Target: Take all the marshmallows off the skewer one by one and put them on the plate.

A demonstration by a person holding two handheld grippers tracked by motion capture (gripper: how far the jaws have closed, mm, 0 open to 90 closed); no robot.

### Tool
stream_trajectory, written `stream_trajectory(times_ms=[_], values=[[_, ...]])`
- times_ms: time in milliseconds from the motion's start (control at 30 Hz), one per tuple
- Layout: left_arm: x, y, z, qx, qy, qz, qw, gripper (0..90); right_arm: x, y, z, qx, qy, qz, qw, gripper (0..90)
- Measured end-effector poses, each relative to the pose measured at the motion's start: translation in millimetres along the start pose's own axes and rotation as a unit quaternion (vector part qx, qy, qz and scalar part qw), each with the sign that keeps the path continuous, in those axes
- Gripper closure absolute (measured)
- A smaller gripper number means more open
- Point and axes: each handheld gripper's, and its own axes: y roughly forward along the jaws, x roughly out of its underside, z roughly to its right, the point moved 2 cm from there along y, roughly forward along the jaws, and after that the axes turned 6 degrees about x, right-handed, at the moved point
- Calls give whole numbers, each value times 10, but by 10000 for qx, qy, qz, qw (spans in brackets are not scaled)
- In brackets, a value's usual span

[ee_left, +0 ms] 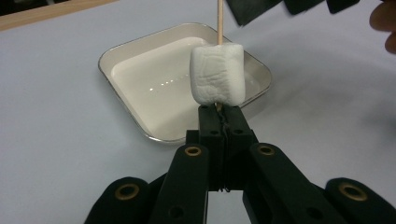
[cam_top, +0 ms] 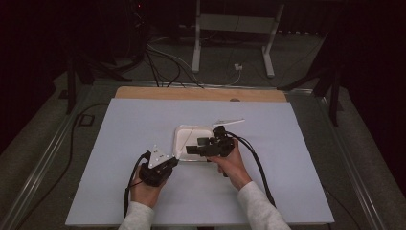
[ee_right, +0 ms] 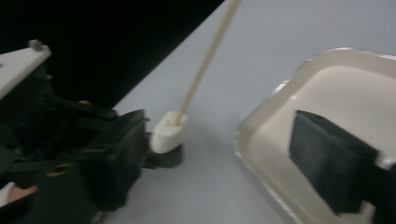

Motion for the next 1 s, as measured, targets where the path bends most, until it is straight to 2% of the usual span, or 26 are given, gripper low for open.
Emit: stream_trajectory(times_ms=[67, 233, 367, 500, 767, 1000], values=[[-3, 3, 6, -3, -3, 0, 10000, 900, 15, 42, -40, -160, -15, -49, 9999, 300], [-8, 9, 11, 17, 3, 10, 10000, 900, 36, 124, -115, -379, 59, -80, 9992, 428], [-10, 17, 19, 22, -9, 10, 10000, 900, 45, 182, -149, -477, 108, -151, 9987, 480], [-13, 20, 23, 46, -3, 0, 10000, 900, 65, 246, -173, -484, 115, -251, 9984, 519], [-11, 24, 12, 106, -47, -16, 9999, 900, 87, 297, -183, -408, 121, -347, 9985, 711], [-7, 43, 24, 112, -17, -90, 9999, 900, 77, 273, -171, -306, 63, -323, 9990, 764]])
